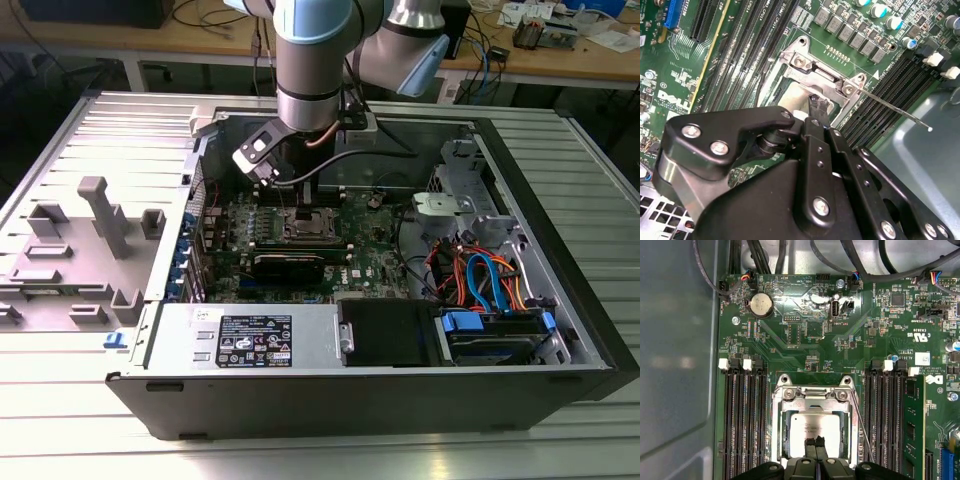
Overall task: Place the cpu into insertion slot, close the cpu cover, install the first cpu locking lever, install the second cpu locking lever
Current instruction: 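Install the first cpu locking lever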
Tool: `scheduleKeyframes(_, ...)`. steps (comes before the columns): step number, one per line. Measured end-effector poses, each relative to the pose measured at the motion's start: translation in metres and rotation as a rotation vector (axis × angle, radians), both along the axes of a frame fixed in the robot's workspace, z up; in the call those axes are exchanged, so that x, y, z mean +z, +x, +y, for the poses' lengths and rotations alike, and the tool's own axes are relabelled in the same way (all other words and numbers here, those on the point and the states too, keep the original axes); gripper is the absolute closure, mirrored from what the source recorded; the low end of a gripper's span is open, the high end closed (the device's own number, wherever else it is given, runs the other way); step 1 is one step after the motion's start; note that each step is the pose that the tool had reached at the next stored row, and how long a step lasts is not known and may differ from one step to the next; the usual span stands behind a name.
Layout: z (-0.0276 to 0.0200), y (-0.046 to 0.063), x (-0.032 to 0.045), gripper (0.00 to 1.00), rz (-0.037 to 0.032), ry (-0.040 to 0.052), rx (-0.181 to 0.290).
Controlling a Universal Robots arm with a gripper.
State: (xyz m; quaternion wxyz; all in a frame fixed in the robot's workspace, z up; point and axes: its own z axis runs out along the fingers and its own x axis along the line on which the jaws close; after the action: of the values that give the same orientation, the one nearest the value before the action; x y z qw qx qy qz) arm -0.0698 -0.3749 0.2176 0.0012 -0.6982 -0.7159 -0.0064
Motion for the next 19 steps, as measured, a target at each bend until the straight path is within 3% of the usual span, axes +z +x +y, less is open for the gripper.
scheduleKeyframes(12, 0.0001, 0.000, 0.0009, 0.89, 0.0000, -0.0001, 0.000)
scheduleKeyframes(16, 0.0000, 0.000, 0.0098, 0.89, 0.0000, -0.0001, 0.000)
scheduleKeyframes(19, 0.0000, 0.000, 0.0100, 0.89, -0.0001, 0.0001, 0.010)
